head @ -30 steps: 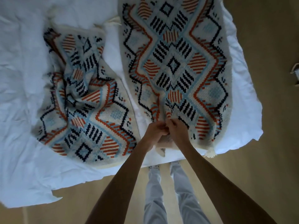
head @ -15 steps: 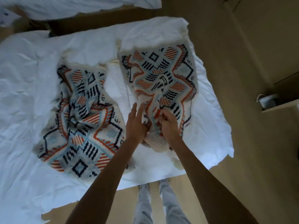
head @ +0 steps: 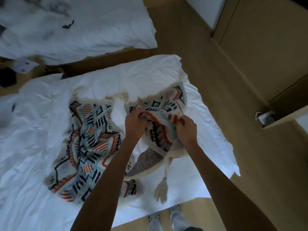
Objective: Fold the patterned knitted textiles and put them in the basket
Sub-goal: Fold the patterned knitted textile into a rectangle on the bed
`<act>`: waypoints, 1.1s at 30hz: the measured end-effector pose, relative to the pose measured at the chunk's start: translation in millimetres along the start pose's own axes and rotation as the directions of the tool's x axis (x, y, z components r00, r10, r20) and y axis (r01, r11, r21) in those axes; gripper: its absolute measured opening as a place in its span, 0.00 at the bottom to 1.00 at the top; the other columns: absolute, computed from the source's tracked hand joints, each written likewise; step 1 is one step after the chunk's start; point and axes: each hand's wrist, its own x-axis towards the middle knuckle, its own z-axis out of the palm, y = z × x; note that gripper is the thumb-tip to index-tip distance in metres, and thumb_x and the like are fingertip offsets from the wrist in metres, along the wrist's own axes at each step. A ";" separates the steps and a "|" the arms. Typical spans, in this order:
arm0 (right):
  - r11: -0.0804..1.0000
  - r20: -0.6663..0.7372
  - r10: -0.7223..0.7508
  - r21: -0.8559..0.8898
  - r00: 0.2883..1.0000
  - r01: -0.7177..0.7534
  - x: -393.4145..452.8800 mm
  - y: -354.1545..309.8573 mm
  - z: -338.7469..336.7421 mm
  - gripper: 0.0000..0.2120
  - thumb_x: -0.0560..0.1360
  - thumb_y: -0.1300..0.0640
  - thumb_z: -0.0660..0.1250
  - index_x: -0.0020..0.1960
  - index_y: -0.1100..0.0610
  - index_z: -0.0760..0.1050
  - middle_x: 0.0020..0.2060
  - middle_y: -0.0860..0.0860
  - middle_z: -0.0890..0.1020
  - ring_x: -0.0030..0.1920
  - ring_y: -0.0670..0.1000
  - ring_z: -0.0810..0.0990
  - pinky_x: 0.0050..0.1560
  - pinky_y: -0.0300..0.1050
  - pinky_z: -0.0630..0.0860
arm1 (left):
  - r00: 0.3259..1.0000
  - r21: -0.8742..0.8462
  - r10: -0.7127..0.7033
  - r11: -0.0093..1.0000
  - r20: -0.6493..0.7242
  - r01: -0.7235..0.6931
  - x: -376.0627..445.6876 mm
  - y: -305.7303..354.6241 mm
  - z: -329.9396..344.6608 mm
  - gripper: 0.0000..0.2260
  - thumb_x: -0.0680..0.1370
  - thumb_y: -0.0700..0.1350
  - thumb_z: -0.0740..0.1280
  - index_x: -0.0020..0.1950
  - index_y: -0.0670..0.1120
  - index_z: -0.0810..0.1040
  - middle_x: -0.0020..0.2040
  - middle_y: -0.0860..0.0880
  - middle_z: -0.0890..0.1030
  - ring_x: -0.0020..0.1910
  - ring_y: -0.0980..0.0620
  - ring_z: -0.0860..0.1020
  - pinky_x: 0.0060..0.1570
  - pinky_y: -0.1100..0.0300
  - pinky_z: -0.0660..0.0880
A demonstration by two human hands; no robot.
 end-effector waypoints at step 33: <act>0.830 0.032 -0.555 -0.032 0.831 0.556 -26.0 -99.0 -6.4 0.31 0.72 0.56 0.71 0.73 0.54 0.67 0.68 0.54 0.73 0.69 0.54 0.69 0.71 0.53 0.65 | 0.998 -0.208 0.055 0.976 -0.016 -0.057 -5.1 60.2 -79.7 0.11 0.82 0.44 0.62 0.39 0.46 0.71 0.34 0.53 0.74 0.35 0.56 0.73 0.37 0.62 0.69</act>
